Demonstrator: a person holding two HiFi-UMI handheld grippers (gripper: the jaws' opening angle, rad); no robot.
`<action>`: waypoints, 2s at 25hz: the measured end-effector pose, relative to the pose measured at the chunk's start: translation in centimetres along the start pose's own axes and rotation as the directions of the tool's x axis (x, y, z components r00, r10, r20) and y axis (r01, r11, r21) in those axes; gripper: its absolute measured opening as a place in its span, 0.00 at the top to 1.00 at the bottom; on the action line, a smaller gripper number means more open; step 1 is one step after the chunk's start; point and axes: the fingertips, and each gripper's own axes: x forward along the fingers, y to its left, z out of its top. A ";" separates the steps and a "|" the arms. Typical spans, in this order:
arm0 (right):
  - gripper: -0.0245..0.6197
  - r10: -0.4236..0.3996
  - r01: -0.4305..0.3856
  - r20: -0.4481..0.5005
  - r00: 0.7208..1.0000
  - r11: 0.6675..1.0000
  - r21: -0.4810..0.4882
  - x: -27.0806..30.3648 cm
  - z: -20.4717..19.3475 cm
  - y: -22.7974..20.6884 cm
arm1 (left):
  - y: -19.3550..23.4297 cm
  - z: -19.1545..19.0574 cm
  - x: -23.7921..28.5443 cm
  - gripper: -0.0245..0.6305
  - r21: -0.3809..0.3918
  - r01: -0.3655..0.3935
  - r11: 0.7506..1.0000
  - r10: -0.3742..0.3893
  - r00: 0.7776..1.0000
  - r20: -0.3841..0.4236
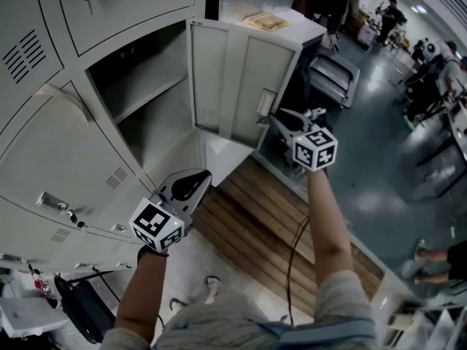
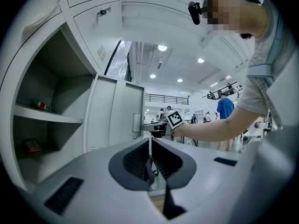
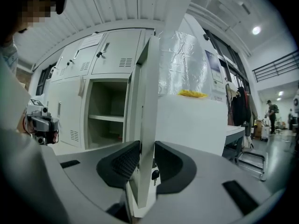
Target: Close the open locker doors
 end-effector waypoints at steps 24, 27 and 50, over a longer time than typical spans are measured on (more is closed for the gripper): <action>0.82 0.201 -0.201 0.015 0.980 0.980 -0.001 -2.6 0.7 9.4 | -1.0 -0.1 -2.8 0.96 -0.001 -0.027 1.000 0.027 1.000 -0.001; 0.82 0.232 -0.232 0.018 0.973 0.973 -0.016 -2.7 0.9 10.9 | -1.0 0.0 -3.8 0.96 0.003 -0.041 0.999 0.041 0.999 0.001; 0.82 0.351 -0.340 0.044 0.935 0.927 -0.160 0.0 2.8 24.3 | 0.3 0.4 -11.2 0.96 0.019 -0.158 0.987 0.157 0.987 0.014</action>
